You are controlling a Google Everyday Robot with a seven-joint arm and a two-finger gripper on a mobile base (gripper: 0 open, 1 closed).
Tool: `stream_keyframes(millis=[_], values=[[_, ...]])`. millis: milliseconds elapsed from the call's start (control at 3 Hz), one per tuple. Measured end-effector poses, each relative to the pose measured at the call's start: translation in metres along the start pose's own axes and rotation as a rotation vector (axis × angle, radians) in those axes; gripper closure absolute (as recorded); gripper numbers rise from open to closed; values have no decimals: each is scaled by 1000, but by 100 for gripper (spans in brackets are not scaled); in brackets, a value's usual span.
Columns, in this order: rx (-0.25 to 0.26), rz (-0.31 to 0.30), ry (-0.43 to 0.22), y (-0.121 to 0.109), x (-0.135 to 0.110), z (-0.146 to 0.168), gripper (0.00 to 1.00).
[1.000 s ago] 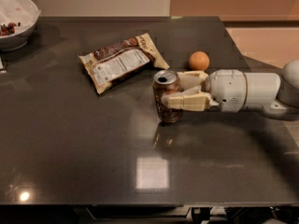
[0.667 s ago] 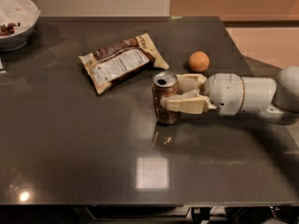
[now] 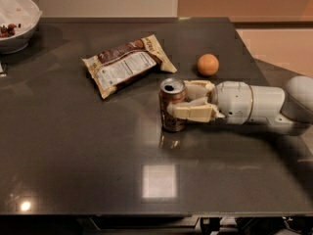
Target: Place orange can upright
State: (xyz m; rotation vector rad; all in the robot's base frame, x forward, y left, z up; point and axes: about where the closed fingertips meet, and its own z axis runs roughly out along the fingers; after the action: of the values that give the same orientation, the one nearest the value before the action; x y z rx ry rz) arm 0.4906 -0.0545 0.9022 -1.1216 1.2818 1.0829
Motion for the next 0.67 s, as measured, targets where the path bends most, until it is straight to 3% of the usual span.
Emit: stream_keyframes(millis=[333,667], values=[[-6,7,6,-1,3,1,11],[-10,6,5,0,2,3,0]])
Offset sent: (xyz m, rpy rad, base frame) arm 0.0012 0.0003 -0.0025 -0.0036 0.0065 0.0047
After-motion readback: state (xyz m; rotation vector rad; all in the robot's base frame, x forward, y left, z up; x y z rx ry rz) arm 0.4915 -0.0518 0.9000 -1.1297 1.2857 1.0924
